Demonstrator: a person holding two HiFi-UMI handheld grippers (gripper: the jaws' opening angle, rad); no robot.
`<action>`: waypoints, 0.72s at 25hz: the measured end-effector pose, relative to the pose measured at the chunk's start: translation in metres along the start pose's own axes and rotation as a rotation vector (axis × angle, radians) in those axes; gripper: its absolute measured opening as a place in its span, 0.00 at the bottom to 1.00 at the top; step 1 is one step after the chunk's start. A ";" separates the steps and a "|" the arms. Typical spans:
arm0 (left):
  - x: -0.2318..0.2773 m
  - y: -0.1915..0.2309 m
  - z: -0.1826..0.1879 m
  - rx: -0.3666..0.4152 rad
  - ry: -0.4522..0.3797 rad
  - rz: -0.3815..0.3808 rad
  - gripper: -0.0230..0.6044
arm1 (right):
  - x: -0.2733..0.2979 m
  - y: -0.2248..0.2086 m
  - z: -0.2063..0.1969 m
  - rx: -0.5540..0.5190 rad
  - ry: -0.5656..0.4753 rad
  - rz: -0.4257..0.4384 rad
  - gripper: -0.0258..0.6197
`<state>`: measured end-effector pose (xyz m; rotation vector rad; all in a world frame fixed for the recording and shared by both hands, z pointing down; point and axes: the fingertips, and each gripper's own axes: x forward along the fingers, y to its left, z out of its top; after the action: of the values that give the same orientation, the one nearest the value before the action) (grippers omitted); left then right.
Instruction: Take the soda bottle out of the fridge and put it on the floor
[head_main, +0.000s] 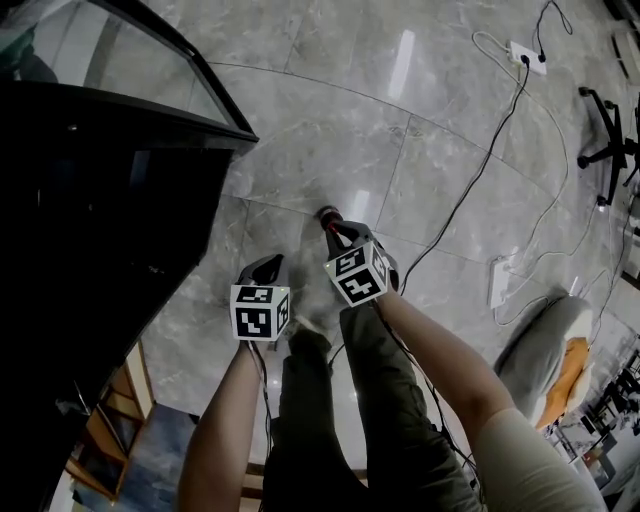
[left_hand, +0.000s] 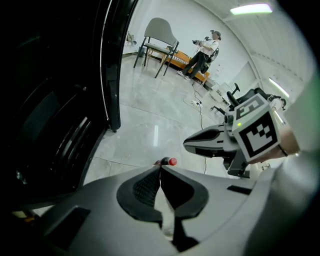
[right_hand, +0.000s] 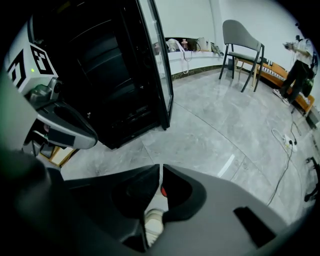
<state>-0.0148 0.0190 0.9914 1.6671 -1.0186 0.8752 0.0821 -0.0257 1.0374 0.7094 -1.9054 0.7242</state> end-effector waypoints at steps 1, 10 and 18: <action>-0.010 -0.001 0.005 -0.003 -0.011 0.005 0.05 | -0.011 0.002 0.006 0.001 0.001 0.003 0.06; -0.122 -0.032 0.077 -0.082 -0.180 -0.004 0.05 | -0.134 0.010 0.090 0.037 -0.081 0.014 0.04; -0.249 -0.064 0.133 -0.101 -0.367 0.037 0.05 | -0.271 0.042 0.186 -0.017 -0.255 0.064 0.04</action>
<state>-0.0426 -0.0393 0.7092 1.7634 -1.3210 0.5393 0.0513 -0.0879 0.7131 0.7628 -2.1719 0.6822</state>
